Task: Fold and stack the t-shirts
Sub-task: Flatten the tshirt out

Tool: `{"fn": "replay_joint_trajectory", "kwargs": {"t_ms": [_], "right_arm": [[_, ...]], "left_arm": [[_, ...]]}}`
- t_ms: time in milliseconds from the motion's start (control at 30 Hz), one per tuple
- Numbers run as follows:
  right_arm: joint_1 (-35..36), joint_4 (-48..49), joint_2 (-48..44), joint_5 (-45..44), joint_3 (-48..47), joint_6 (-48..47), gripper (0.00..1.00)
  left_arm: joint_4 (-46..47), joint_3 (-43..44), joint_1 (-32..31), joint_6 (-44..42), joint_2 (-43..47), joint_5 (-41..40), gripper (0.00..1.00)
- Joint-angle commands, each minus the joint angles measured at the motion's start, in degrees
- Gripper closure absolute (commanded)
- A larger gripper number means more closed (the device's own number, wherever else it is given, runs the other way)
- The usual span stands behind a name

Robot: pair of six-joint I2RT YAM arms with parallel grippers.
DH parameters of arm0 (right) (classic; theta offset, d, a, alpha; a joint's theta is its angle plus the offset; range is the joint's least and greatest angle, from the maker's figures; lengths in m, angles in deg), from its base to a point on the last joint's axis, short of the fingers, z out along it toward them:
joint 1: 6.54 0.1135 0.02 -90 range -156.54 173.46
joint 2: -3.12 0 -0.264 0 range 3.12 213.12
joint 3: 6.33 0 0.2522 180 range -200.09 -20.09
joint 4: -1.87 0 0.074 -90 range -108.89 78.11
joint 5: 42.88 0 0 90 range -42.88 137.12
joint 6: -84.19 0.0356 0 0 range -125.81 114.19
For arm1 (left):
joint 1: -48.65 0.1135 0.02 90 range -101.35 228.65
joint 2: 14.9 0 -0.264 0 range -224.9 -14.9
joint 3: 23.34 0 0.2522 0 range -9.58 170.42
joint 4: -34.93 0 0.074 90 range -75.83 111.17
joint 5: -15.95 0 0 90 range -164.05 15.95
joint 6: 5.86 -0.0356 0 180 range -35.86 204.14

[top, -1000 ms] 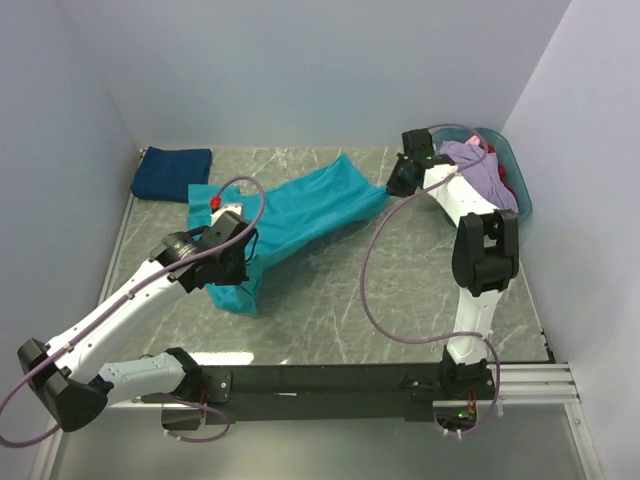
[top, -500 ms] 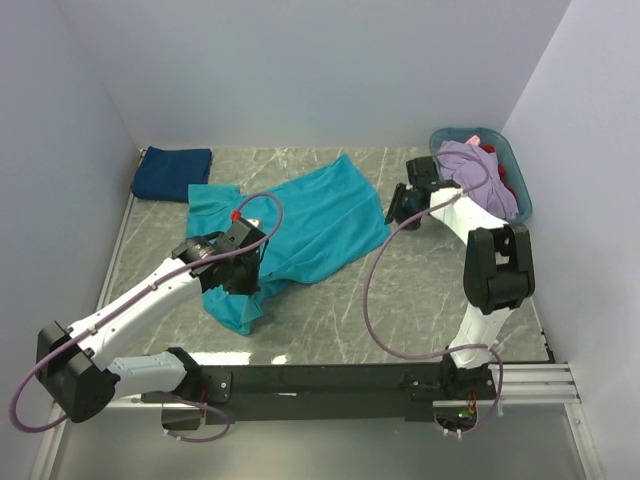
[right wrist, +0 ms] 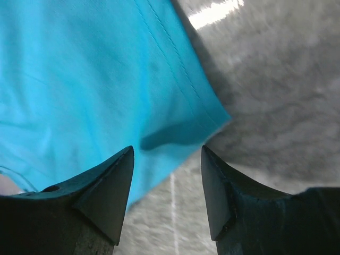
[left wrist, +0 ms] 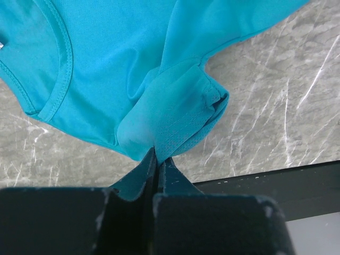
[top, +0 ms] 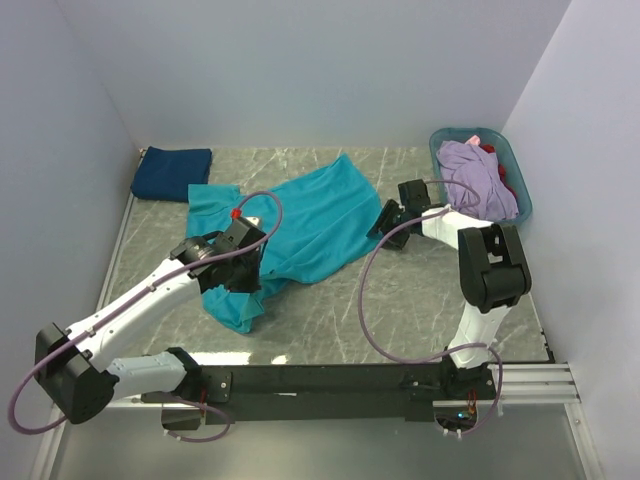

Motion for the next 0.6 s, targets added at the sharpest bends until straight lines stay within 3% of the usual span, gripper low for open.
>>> {"fn": "replay_joint_trajectory", "kwargs": {"t_ms": [0,67,167,200,300,433,567], "right_arm": [[0.84,5.26,2.29,-1.02,-0.78,4.91,0.40],[1.11,5.53,4.32,-1.02,-1.83,5.87,0.42],[1.11,5.09,5.73,-2.51,-2.97,5.96,0.63],[1.19,3.70,5.47,-4.43,-3.33,5.53,0.82],[1.11,-2.17,1.96,-8.74,-5.17,1.84,1.00],[1.11,-11.59,-5.94,-19.45,-7.81,-5.88,1.00],[1.28,-20.56,-7.37,-23.60,-13.94,-11.34,1.00]], "left_arm": [[0.93,0.12,0.15,0.62,1.96,-0.72,0.99],[0.93,-0.23,0.15,0.71,2.23,-0.80,0.99],[0.93,-0.67,0.15,0.89,2.67,-0.98,0.99],[0.85,-0.76,0.15,0.98,2.84,-1.15,0.99],[0.23,-0.67,0.15,0.80,3.46,-1.25,0.99],[-0.65,-0.32,0.15,0.63,3.81,0.51,0.99],[-0.56,-0.41,0.15,0.19,4.68,4.55,0.99]]}}
